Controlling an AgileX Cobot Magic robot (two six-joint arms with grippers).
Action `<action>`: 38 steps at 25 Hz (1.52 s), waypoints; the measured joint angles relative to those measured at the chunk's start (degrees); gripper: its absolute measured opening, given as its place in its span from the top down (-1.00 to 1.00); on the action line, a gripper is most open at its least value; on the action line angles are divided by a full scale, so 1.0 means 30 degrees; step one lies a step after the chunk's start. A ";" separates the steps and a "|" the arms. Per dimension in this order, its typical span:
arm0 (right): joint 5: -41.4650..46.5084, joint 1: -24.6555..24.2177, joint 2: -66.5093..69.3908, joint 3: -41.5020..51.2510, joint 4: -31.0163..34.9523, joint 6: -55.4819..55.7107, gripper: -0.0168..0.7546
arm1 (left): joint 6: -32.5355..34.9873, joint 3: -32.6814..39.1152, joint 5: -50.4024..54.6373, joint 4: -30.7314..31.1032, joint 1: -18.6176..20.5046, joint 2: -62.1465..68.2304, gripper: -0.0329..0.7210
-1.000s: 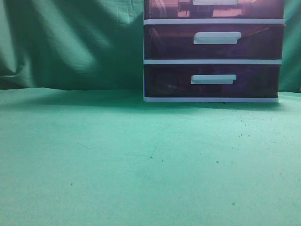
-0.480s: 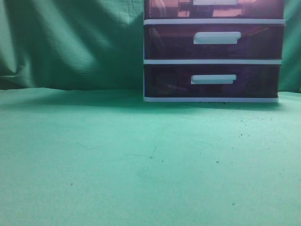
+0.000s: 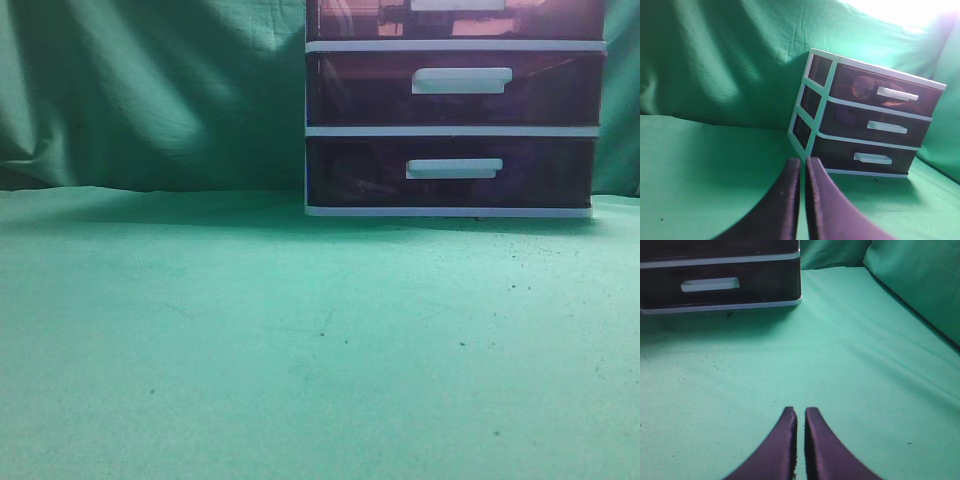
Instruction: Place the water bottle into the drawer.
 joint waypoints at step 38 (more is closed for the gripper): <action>-0.0030 -0.0030 0.0000 0.0010 0.0000 0.0071 0.83 | 2.0609 0.1506 0.5816 -1.8197 0.1219 -0.0013 0.91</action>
